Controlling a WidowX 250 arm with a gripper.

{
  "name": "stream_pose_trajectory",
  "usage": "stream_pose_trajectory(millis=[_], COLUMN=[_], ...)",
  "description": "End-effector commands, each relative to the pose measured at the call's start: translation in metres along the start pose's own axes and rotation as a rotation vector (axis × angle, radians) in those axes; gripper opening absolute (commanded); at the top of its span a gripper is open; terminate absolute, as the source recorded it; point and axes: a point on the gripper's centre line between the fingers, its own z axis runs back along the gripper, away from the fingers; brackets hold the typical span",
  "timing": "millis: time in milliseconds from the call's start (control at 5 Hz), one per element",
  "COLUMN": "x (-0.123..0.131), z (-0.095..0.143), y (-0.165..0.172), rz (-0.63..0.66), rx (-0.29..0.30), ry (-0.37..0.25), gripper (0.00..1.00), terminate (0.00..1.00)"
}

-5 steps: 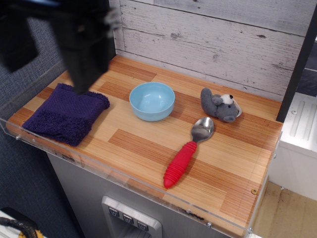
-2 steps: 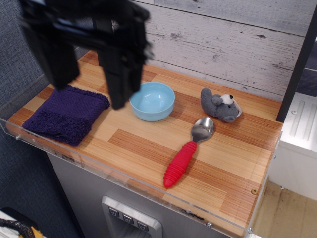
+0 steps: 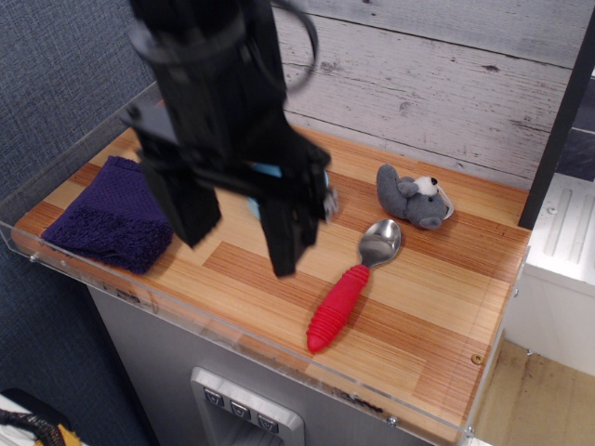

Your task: PICK UP THE SPOON AND KEEP NEAR THE PURPLE TOWEL

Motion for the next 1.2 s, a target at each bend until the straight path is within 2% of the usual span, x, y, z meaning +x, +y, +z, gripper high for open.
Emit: stream_pose_trajectory(millis=[0, 400, 1000], x=[0.021, 0.048, 0.048], z=[-0.050, -0.080, -0.128], y=[-0.006, -0.011, -0.004], rz=[0.003, 0.017, 0.018], rx=[0.017, 0.006, 0.047], ry=[0.038, 0.065, 0.075], gripper=[1.00, 1.00, 1.00], terminate=[0.00, 0.00, 0.00])
